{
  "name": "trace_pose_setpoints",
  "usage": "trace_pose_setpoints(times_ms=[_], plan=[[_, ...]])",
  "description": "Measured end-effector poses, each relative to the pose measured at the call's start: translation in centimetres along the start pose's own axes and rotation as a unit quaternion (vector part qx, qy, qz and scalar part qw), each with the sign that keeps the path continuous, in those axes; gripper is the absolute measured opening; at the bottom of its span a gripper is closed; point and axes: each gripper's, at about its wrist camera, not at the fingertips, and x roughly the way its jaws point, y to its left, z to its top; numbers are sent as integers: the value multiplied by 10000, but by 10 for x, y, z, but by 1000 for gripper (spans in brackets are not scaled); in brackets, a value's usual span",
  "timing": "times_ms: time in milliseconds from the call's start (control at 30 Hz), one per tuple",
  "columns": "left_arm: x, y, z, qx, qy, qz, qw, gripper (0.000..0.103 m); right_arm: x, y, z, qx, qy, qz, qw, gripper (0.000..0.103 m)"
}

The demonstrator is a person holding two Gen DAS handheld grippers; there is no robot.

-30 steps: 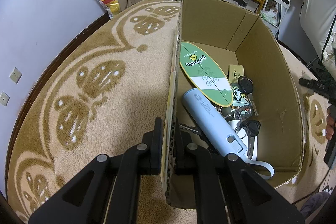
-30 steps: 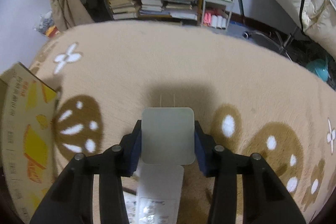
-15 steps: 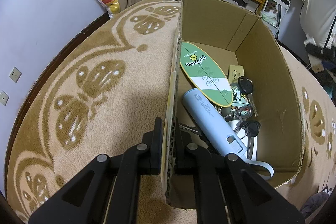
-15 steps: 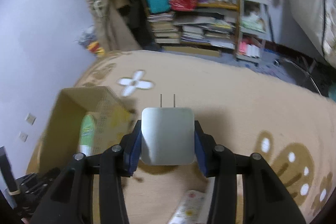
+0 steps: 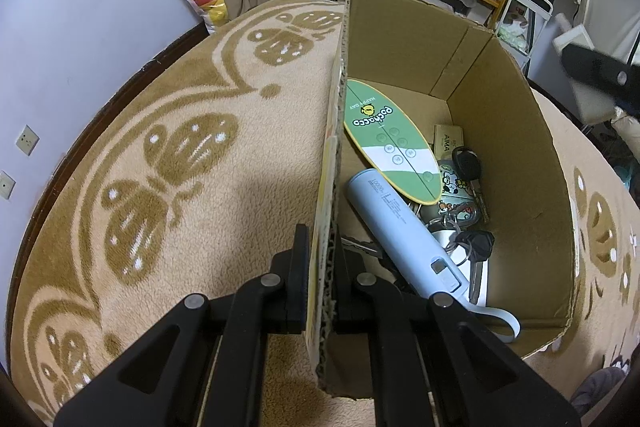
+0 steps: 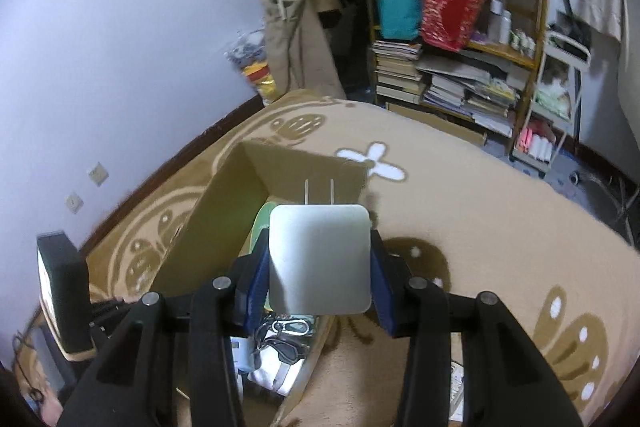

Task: Organize rigid objects
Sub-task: 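Carry the white charger into the box and release it with the right tool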

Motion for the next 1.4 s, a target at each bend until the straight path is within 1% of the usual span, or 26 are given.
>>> trace_pose_setpoints(times_ms=[200,333,533,700,900,1133,1233,1300,1367,1400], plan=[[0,0,0,-8,1,-8,10000,7,14,20,-13,-128,157,121,9997,48],[0,0,0,-11,2,-13,10000,7,23,29,-18,-93,274,252,9993,48],[-1,-2,-1,-9,-2,-13,10000,8,35,40,-30,-266,463,102,9985,48],[-2,-2,-1,-10,-6,-24,10000,8,40,40,-37,-220,576,95,9981,48],[-2,-2,-1,-21,-4,-34,10000,8,45,41,-40,-308,656,-3,9974,48],[-2,-3,0,-47,4,-42,10000,8,38,35,-38,-162,618,45,9979,48],[-1,-1,0,-47,6,-52,10000,8,30,30,-34,-63,540,102,9985,50],[-2,-2,0,-35,7,-24,10000,8,25,27,-30,-3,530,154,9985,58],[-4,-2,0,-45,-2,-31,10000,8,19,23,-27,43,448,147,9989,61],[-3,-1,0,-44,7,-30,10000,8,14,21,-25,56,391,130,9991,66]])
